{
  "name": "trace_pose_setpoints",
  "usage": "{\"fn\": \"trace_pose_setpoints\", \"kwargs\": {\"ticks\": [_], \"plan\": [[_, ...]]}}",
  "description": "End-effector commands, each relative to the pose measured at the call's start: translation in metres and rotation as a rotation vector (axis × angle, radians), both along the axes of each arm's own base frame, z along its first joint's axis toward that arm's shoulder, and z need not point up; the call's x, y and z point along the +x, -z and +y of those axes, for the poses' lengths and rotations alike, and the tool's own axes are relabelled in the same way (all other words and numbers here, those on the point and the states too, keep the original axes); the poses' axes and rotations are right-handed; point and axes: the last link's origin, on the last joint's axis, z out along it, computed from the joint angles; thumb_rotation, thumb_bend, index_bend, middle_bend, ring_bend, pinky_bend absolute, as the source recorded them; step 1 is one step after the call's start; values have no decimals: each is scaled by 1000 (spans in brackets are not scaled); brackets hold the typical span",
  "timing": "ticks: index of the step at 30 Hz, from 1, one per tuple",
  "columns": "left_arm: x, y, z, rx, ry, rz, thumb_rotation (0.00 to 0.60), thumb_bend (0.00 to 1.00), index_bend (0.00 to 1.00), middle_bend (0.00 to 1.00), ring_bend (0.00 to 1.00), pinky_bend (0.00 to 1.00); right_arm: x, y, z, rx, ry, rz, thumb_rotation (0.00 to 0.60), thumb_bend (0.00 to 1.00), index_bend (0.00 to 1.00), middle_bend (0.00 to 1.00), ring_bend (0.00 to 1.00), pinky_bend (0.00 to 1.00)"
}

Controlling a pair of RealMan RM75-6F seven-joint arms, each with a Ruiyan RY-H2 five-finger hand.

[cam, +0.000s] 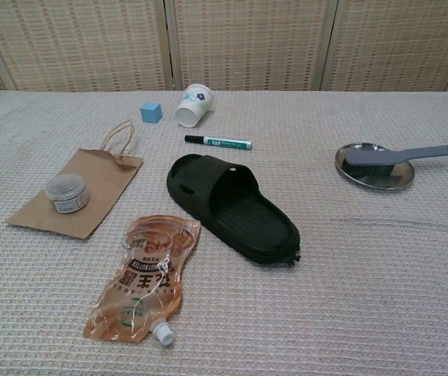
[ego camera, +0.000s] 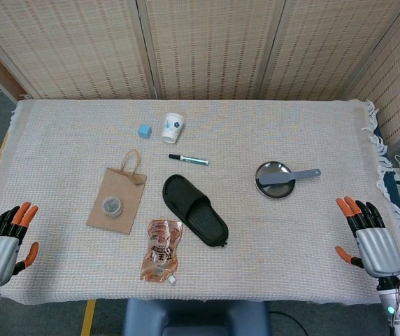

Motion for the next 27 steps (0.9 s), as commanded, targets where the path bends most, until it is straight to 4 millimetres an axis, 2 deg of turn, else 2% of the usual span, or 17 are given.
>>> {"fn": "trace_pose_setpoints", "kwargs": {"ticks": [1, 4, 7, 10, 16, 20, 23, 27], "plan": [[0, 0, 0, 2, -1, 0, 600, 472, 0, 0, 0, 89, -1, 2, -2, 3, 6, 3, 600, 108, 0, 0, 0, 0], [1, 0, 2, 3, 6, -10, 600, 472, 0, 0, 0, 89, -4, 8, -9, 6, 18, -1, 600, 109, 0, 0, 0, 0], [1, 1, 5, -4, 7, -12, 600, 471, 0, 0, 0, 89, 0, 16, -31, 27, 17, 10, 600, 108, 0, 0, 0, 1], [1, 3, 8, -14, 4, -13, 600, 472, 0, 0, 0, 90, 11, 25, -64, 35, 3, 15, 600, 110, 24, 6, 0, 29], [-3, 4, 12, -22, -19, -15, 600, 473, 0, 0, 0, 90, 40, 60, -133, 117, -11, 0, 600, 146, 158, 74, 0, 74], [-5, 3, 13, -20, -31, -18, 600, 474, 0, 0, 0, 90, 55, 84, -165, 150, -24, 38, 600, 159, 207, 98, 0, 83], [-7, 1, 14, -15, -42, -21, 600, 475, 0, 0, 0, 90, 62, 99, -184, 162, -17, 67, 600, 172, 242, 116, 0, 92], [-8, 0, 13, -21, -50, -21, 600, 476, 0, 0, 0, 90, 62, 111, -199, 156, 13, 78, 600, 174, 254, 122, 0, 102]]}}
